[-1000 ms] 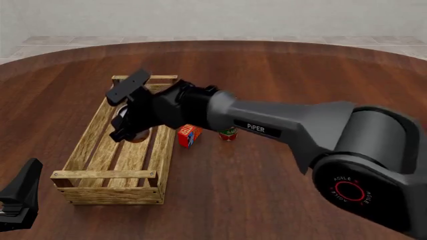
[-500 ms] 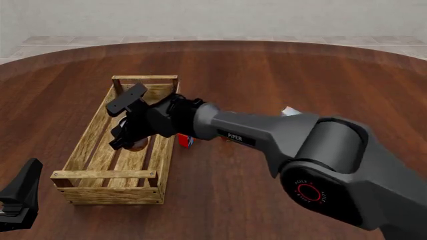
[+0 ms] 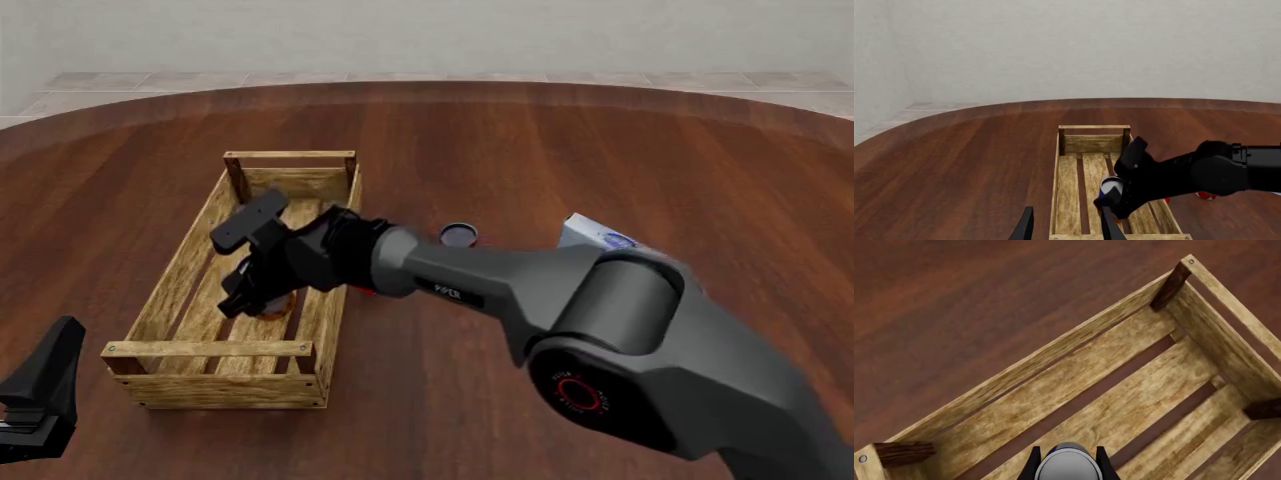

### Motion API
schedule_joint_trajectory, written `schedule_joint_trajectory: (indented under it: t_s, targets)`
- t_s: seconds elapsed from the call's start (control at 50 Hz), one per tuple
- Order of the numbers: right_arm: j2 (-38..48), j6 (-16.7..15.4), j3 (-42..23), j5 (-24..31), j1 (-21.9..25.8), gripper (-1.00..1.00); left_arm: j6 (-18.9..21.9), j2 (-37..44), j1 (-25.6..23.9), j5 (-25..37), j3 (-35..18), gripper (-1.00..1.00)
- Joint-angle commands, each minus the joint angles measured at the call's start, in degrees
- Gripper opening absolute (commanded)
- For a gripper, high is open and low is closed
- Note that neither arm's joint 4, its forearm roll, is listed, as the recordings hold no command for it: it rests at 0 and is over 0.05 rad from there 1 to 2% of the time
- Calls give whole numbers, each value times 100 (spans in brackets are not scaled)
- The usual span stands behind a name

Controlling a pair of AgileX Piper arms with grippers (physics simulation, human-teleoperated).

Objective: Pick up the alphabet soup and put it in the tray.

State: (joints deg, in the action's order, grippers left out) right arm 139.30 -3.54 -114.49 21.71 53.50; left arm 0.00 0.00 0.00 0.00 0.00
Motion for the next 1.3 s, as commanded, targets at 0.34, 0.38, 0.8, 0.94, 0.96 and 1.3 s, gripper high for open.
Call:
schedule_joint_trajectory:
  t_s: [0.34, 0.38, 0.8, 0.94, 0.96, 1.3]
  targets:
    - [347, 156, -347, 155, -2, -100, 0, 0, 0, 0, 0, 100]
    - [372, 154, -360, 168, -3, -100, 0, 0, 0, 0, 0, 100]
    - [361, 146, -411, 248, 1, 100, 0, 0, 0, 0, 0, 100]
    - [288, 133, -349, 227, 0, 100, 0, 0, 0, 0, 0, 100]
    - [272, 129, -340, 222, -4, 100, 0, 0, 0, 0, 0, 100]
    - [-107, 82, -26, 75, 33, 100, 0, 0, 0, 0, 0, 100]
